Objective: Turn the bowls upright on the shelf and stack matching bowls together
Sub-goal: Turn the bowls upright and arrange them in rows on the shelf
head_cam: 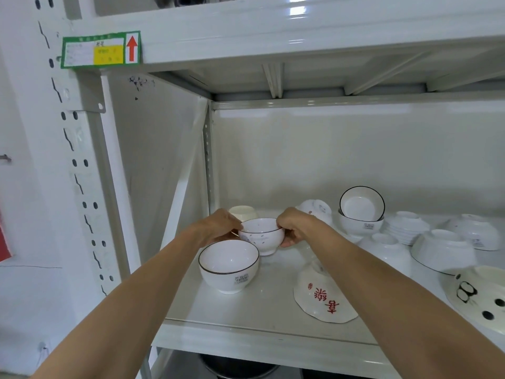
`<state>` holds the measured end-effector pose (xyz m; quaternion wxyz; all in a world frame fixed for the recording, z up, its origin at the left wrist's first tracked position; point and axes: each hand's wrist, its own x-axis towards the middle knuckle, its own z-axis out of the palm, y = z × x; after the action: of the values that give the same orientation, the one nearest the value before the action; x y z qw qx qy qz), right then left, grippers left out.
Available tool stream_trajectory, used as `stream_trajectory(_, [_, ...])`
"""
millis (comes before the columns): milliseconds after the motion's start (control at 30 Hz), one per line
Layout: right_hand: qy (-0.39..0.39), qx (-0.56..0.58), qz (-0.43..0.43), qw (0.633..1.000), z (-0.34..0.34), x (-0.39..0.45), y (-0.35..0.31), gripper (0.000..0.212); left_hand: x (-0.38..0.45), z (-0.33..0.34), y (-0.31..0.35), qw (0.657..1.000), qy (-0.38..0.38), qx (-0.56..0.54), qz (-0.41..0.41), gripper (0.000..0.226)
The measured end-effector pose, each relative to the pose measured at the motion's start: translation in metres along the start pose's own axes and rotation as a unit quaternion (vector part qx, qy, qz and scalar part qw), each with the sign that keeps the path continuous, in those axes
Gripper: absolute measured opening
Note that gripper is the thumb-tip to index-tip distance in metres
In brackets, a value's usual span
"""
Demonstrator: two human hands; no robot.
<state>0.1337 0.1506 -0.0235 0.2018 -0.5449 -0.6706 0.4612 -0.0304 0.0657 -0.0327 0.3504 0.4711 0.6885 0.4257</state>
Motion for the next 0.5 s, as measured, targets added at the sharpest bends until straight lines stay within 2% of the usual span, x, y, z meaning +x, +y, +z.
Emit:
stream_trajectory(133, [-0.021, -0.008, 0.015, 1.000, 0.001, 0.001, 0.004, 0.020, 0.004, -0.001, -0.004, 0.998, 0.007, 0.061, -0.005, 0.021])
stream_trajectory(367, [-0.032, -0.075, 0.028, 0.996, -0.002, 0.001, -0.002, 0.019, 0.014, -0.007, -0.004, 0.999, -0.040, 0.015, -0.024, 0.021])
stream_trajectory(433, [-0.018, -0.126, 0.014, 0.992, -0.002, 0.002, -0.008, 0.025, 0.019, -0.007, -0.003, 0.999, -0.019, 0.025, -0.044, 0.032])
stream_trajectory(500, [0.011, -0.164, -0.020, 0.986, -0.002, 0.004, -0.016, 0.024, 0.027, -0.009, -0.004, 0.997, 0.035, 0.042, -0.054, 0.032])
